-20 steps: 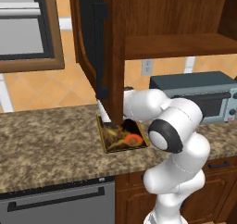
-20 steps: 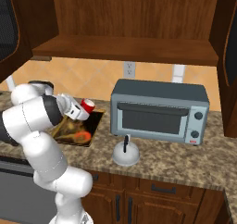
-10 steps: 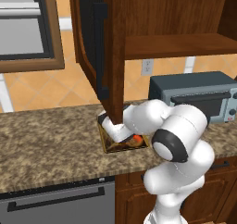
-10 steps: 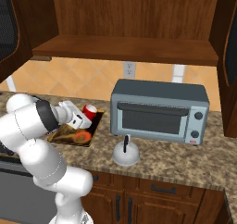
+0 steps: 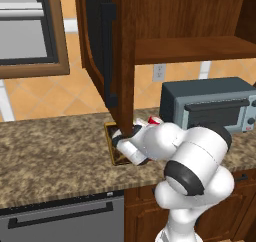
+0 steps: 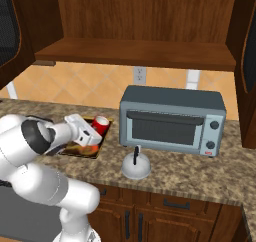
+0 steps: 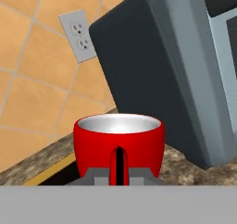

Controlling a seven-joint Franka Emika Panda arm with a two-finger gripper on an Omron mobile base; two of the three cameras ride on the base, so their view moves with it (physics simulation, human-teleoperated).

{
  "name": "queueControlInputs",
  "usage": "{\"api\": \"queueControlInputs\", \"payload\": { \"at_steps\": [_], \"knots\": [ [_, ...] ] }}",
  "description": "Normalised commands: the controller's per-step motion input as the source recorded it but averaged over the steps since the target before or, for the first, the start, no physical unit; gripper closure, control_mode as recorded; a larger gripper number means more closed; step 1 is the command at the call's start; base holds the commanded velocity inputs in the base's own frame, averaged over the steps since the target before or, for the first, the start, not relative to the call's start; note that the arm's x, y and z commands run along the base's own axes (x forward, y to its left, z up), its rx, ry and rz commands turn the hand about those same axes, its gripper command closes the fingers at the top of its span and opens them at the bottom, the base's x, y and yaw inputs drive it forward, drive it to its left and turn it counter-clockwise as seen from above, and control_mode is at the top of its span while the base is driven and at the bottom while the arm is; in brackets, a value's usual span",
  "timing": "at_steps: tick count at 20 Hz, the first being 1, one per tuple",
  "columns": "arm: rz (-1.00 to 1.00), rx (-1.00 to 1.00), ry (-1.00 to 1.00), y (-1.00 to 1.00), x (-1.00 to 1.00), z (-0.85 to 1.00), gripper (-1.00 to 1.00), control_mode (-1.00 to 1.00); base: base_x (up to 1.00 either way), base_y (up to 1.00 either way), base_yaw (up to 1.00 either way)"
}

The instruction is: Pick the kettle from the counter and place it on the tray. Then pick the mug from the cabinet and place it on the tray. Then close the cabinet doors.

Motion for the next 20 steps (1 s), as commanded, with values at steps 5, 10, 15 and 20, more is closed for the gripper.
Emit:
{"api": "queueControlInputs", "payload": {
  "at_steps": [5,10,15,20],
  "knots": [
    [-0.32,-0.24,-0.25,0.89,0.00,0.00,1.00,-1.00,0.00,0.00,0.00],
    [-0.26,-0.21,-0.13,0.97,0.03,0.00,1.00,-1.00,0.00,0.00,0.00],
    [-0.24,-0.17,0.00,0.99,0.34,0.03,1.00,-1.00,0.00,0.00,0.00],
    [-0.26,-0.23,-0.05,0.98,0.40,0.05,1.00,-1.00,0.00,0.00,0.00]
  ]
}}
